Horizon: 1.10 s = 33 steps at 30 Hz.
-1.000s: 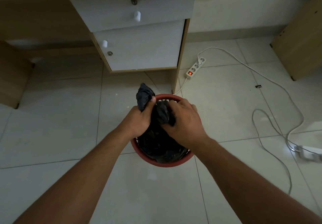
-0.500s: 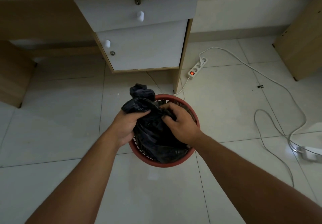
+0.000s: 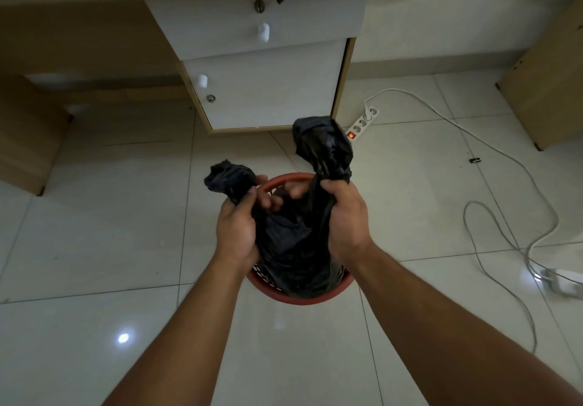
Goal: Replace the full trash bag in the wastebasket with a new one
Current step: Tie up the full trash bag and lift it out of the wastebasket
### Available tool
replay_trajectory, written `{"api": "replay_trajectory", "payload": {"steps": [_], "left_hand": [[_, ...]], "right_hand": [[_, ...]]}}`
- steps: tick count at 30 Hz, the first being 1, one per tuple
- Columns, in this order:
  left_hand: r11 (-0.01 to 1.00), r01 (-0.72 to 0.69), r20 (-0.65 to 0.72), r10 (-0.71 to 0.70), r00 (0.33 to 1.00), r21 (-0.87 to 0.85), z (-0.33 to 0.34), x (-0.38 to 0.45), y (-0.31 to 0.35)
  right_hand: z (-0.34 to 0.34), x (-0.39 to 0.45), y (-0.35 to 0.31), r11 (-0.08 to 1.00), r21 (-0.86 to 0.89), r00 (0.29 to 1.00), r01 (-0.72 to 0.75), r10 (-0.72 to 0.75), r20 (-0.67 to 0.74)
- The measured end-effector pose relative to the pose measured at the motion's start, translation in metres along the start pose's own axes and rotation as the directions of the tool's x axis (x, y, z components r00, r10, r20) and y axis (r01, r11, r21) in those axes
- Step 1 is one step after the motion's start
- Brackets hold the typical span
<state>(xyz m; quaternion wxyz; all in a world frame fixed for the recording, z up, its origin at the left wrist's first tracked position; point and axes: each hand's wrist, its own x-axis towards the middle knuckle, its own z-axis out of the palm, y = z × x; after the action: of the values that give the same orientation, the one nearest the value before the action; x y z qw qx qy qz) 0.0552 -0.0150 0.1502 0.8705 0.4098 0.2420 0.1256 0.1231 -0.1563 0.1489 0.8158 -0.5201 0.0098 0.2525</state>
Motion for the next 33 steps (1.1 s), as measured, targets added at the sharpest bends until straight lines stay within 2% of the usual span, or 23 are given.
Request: {"api": "replay_trajectory", "payload": {"steps": [2,3,5,7,8,10,12,13,14,15,16,18,19,20,23,25,27,30,33], "left_hand": [[0.991,0.113,0.032,-0.116,0.993,0.077,0.001,-0.002,-0.002],[0.966,0.190,0.069,-0.205,0.976,0.174,0.003,-0.002,-0.003],[0.848,0.331,0.107,-0.406,0.908,0.413,0.007,-0.004,0.001],[0.720,0.430,0.099,-0.564,0.820,0.545,0.000,-0.004,0.004],[0.698,0.457,0.125,-0.610,0.782,0.551,-0.006,-0.004,0.007],[0.714,0.460,0.289,-0.660,0.693,0.528,-0.019,-0.004,0.016],[0.751,0.427,0.444,-0.649,0.618,0.504,-0.023,-0.007,0.018],[0.752,0.426,0.428,-0.645,0.633,0.503,-0.022,-0.006,0.014],[0.743,0.449,0.351,-0.645,0.679,0.496,-0.018,-0.006,0.010],[0.754,0.478,0.288,-0.630,0.721,0.450,-0.014,-0.004,0.006],[0.785,0.499,0.250,-0.600,0.760,0.369,-0.011,-0.002,0.003],[0.835,0.498,0.209,-0.543,0.813,0.234,-0.009,0.001,0.004],[0.844,0.478,0.201,-0.525,0.827,0.242,-0.010,0.003,0.004],[0.845,0.454,0.201,-0.515,0.833,0.282,-0.011,0.004,0.005],[0.812,0.414,0.242,-0.535,0.810,0.412,-0.013,0.006,0.010],[0.796,0.372,0.273,-0.537,0.798,0.478,-0.010,0.006,0.015],[0.799,0.347,0.297,-0.528,0.795,0.492,-0.012,0.009,0.016],[0.819,0.391,0.360,-0.546,0.756,0.420,-0.013,0.011,0.018],[0.812,0.544,0.461,-0.573,0.678,0.209,-0.014,0.010,0.015]], "right_hand": [[0.005,-0.004,0.001,0.992,-0.119,0.998,0.047,-0.042,0.049],[0.006,-0.009,0.004,0.979,-0.187,0.992,0.085,-0.067,0.104],[0.006,-0.019,0.011,0.887,-0.413,0.961,0.208,-0.108,0.253],[0.003,-0.022,0.015,0.715,-0.598,0.907,0.364,-0.127,0.401],[0.001,-0.022,0.014,0.626,-0.660,0.891,0.416,-0.133,0.435],[-0.002,-0.019,0.013,0.462,-0.760,0.883,0.457,-0.133,0.450],[-0.005,-0.017,0.016,0.256,-0.810,0.849,0.528,-0.160,0.503],[-0.006,-0.017,0.018,0.156,-0.802,0.816,0.576,-0.174,0.552],[-0.007,-0.016,0.019,0.088,-0.783,0.785,0.615,-0.167,0.597],[-0.009,-0.015,0.019,0.091,-0.768,0.771,0.634,-0.145,0.619],[-0.011,-0.015,0.019,0.183,-0.761,0.783,0.622,-0.138,0.607],[-0.012,-0.015,0.015,0.549,-0.702,0.883,0.454,-0.169,0.438],[-0.013,-0.015,0.013,0.684,-0.650,0.935,0.331,-0.145,0.323],[-0.011,-0.014,0.010,0.757,-0.616,0.968,0.218,-0.088,0.234],[-0.010,-0.004,0.010,0.828,-0.559,0.991,0.030,0.048,0.124],[-0.006,0.000,0.004,0.844,-0.537,0.992,-0.017,0.080,0.095],[-0.001,-0.001,0.000,0.855,-0.518,0.985,-0.002,0.092,0.148],[0.006,-0.006,-0.003,0.920,-0.392,0.990,0.012,0.043,0.131],[0.007,-0.010,-0.001,0.951,-0.309,0.996,0.030,-0.001,0.095]]}}
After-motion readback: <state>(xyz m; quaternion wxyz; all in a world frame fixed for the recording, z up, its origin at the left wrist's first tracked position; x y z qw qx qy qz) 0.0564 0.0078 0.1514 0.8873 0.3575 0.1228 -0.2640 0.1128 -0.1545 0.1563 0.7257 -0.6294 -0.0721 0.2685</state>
